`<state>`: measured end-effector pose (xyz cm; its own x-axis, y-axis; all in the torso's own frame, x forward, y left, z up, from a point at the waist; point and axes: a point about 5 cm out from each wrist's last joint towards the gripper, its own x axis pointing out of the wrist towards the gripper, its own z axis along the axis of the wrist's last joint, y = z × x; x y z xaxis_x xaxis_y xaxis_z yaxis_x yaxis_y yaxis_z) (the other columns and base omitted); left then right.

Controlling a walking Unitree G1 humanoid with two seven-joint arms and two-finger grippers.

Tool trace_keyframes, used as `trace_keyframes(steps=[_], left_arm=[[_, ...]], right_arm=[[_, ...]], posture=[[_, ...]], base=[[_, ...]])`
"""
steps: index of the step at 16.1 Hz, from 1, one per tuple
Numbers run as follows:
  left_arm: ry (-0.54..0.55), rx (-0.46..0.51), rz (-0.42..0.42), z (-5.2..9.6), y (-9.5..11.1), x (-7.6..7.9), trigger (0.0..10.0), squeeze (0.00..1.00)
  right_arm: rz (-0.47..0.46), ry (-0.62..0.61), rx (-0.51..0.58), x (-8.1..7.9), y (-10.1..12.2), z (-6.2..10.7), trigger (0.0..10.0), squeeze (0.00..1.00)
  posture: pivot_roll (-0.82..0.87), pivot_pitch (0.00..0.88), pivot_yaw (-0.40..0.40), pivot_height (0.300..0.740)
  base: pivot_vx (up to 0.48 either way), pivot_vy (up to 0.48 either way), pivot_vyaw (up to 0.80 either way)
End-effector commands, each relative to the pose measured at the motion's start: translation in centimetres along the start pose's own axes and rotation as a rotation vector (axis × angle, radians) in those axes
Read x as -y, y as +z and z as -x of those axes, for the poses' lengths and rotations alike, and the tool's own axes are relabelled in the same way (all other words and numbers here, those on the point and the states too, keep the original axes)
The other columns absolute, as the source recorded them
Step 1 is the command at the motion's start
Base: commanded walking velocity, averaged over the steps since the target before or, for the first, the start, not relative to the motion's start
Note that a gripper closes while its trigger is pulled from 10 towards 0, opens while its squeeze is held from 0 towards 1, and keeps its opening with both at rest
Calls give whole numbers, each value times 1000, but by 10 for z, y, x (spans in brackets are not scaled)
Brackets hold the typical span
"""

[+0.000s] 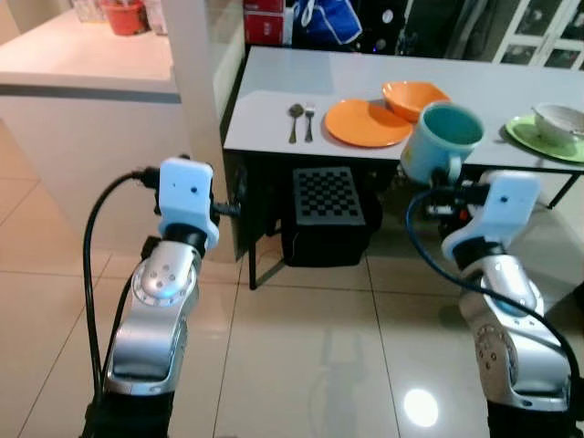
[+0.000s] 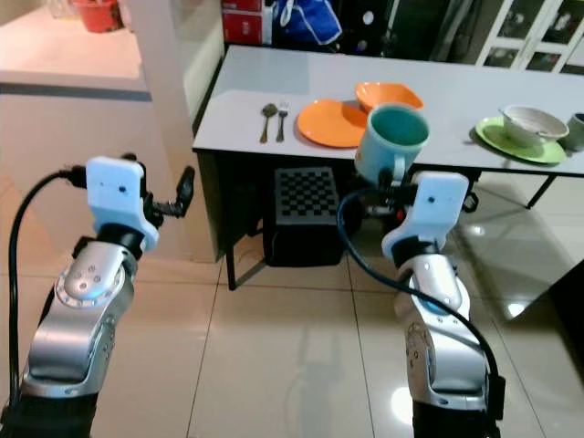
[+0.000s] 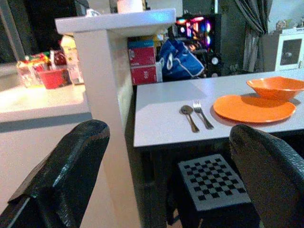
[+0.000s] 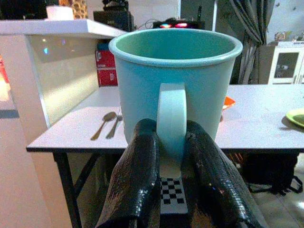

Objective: Setting the table

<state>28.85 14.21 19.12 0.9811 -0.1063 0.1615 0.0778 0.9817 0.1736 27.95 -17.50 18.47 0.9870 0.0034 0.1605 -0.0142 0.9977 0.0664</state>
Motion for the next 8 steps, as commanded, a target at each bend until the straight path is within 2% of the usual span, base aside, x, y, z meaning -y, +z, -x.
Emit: trace_keyframes(steps=[1,2,8], left_arm=[[4,23,-2,-3,4,1,10000,0],[5,26,-1,-3,4,1,10000,0],[-21,41,3,-2,6,2,10000,0]], right_arm=[[1,-23,26,6,6,0,10000,0],[0,-22,25,6,6,0,10000,0],[-14,5,3,1,3,2,10000,0]], posture=[[15,0,-28,740],[15,0,-28,740],[18,0,-30,740]], base=[[0,0,0],[0,0,0],[363,0,0]])
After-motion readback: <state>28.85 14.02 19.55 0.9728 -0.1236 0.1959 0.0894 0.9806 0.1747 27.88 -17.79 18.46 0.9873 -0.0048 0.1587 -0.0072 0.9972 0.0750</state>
